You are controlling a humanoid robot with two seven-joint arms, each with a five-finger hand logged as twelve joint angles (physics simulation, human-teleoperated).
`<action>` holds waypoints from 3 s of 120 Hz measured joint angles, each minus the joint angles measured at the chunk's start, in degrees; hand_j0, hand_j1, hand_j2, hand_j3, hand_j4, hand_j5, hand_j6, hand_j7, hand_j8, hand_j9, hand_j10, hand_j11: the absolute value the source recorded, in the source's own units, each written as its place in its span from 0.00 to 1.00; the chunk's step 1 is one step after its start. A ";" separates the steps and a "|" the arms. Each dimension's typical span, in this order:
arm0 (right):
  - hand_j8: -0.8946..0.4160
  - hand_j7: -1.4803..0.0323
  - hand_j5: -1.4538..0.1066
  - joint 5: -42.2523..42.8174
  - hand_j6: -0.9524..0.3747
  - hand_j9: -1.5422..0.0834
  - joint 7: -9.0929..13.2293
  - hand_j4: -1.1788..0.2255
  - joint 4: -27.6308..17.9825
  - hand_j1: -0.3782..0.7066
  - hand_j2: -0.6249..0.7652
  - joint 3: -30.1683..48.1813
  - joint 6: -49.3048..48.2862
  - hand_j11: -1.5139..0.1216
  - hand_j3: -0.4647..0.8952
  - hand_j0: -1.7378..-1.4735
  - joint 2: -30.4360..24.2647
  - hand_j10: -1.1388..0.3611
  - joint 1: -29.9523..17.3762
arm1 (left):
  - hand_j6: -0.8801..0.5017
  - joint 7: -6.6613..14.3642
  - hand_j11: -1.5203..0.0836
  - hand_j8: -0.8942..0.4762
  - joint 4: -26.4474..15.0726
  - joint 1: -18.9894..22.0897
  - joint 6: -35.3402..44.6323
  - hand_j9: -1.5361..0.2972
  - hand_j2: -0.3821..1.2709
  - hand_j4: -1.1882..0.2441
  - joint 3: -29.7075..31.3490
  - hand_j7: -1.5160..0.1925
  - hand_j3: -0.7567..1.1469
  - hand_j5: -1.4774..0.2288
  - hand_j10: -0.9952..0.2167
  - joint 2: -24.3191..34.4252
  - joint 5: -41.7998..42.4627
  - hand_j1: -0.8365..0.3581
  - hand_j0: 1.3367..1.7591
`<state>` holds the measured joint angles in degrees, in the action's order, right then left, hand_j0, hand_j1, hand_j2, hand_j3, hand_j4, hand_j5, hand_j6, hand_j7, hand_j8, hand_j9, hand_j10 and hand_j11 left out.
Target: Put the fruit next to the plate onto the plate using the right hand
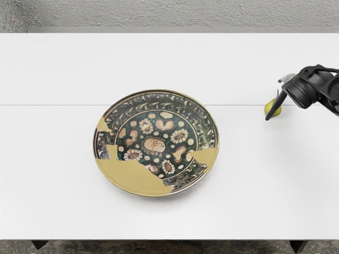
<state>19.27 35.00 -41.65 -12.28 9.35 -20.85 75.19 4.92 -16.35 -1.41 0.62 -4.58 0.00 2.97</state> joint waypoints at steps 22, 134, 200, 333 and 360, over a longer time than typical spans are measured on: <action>0.61 0.90 0.85 -0.07 0.64 0.87 0.00 0.77 0.72 0.13 0.44 0.20 1.11 0.85 0.34 0.30 0.82 0.70 -0.60 | 0.63 0.00 0.94 0.65 0.00 0.00 0.00 0.84 0.23 0.83 0.00 0.88 0.40 0.86 0.82 0.00 0.00 0.99 0.76; 0.47 0.74 0.70 -0.91 0.51 0.73 0.00 0.64 0.03 0.33 0.41 -1.41 2.27 0.71 0.34 0.30 0.87 0.58 -1.02 | 0.63 0.00 0.94 0.65 0.00 0.00 0.00 0.84 0.23 0.83 0.00 0.88 0.40 0.86 0.82 0.00 0.01 0.99 0.76; 0.40 0.47 0.45 -0.47 0.37 0.48 0.10 0.41 -2.51 0.60 0.46 -1.02 1.91 0.46 0.34 0.31 0.60 0.40 -0.97 | 0.63 0.00 0.94 0.65 0.00 0.00 0.00 0.84 0.23 0.83 0.01 0.88 0.40 0.86 0.82 0.00 0.01 0.99 0.76; 0.55 0.62 0.57 -18.94 0.50 0.61 0.01 0.55 -22.62 0.33 0.54 18.71 -25.57 0.58 0.34 0.34 3.16 0.60 3.37 | 0.63 0.00 0.94 0.65 0.00 0.00 0.00 0.84 0.23 0.83 0.00 0.88 0.40 0.86 0.82 0.00 -0.01 0.99 0.76; 0.63 0.85 0.80 -19.00 0.63 0.82 0.00 0.73 -29.47 0.14 0.48 21.21 -33.06 0.80 0.34 0.31 -12.27 0.70 5.37 | 0.63 0.00 0.94 0.65 0.00 0.00 0.00 0.84 0.23 0.83 0.01 0.88 0.40 0.86 0.82 0.00 0.01 0.99 0.76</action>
<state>0.28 35.00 -71.12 8.93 -23.71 -33.12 80.56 4.92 -16.35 -1.41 0.62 -4.57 0.00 2.98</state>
